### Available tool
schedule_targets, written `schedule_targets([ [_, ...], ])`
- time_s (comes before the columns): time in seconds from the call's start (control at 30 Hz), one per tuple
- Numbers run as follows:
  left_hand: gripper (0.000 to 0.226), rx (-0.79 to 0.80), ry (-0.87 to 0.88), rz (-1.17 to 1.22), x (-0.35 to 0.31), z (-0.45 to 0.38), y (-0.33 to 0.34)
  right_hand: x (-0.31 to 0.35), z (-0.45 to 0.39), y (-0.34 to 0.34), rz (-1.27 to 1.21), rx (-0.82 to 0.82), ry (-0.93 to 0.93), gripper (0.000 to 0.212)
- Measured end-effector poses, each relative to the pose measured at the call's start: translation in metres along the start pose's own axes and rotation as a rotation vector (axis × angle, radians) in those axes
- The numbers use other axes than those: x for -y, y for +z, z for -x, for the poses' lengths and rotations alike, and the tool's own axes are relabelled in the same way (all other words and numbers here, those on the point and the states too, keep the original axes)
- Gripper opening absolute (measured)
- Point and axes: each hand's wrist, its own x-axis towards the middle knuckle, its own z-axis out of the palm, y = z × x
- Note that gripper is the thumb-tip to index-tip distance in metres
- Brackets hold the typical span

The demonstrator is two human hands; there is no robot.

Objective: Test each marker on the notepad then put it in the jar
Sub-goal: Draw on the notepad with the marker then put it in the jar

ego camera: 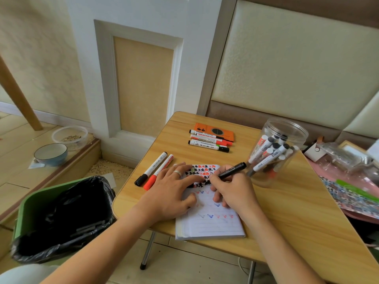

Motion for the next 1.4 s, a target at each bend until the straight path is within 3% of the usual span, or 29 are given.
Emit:
schedule_targets([
  [1.4, 0.059, -0.004, 0.006, 0.000, -0.0012, 0.0005, -0.0003, 0.0028, -0.0002, -0.0011, 0.039, -0.005, -0.004, 0.014],
])
